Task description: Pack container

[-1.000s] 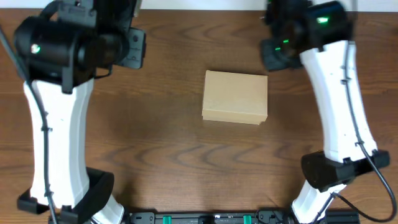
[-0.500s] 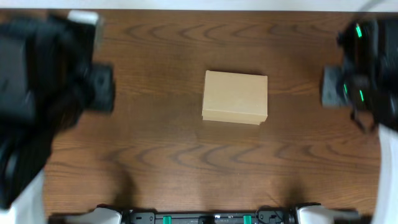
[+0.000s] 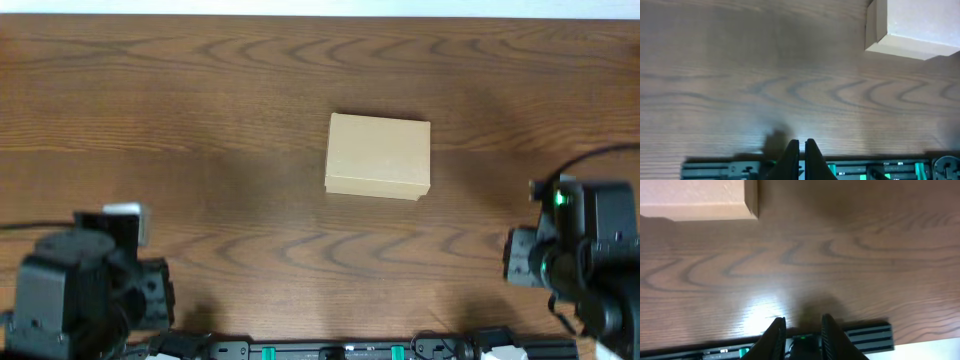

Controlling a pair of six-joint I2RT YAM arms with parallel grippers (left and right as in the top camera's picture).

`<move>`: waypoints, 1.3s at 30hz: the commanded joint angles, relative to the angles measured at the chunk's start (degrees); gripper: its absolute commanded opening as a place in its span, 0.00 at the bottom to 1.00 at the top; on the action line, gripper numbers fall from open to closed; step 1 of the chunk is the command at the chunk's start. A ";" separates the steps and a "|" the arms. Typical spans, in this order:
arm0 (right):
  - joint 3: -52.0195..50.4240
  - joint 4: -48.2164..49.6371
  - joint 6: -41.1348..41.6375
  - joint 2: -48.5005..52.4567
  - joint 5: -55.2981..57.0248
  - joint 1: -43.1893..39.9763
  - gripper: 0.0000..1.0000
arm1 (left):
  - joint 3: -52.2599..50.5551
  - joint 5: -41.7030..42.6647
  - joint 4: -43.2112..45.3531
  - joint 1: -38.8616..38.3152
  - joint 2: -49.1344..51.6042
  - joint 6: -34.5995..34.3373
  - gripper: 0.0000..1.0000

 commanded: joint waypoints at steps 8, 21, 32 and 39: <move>-10.97 10.95 4.15 -2.93 0.02 -0.15 0.30 | -15.58 0.96 9.20 0.04 -4.98 -2.14 0.06; -21.11 26.16 5.60 -1.51 3.58 -0.15 0.99 | -36.28 -3.74 35.89 0.04 -4.22 -2.23 0.28; -21.64 26.62 5.60 0.98 3.52 -0.15 0.99 | -37.57 -5.20 38.45 0.04 -3.76 -2.19 0.95; -21.64 26.60 5.60 0.98 3.52 -0.15 0.99 | -37.57 -5.20 38.42 0.04 -3.76 -2.19 0.95</move>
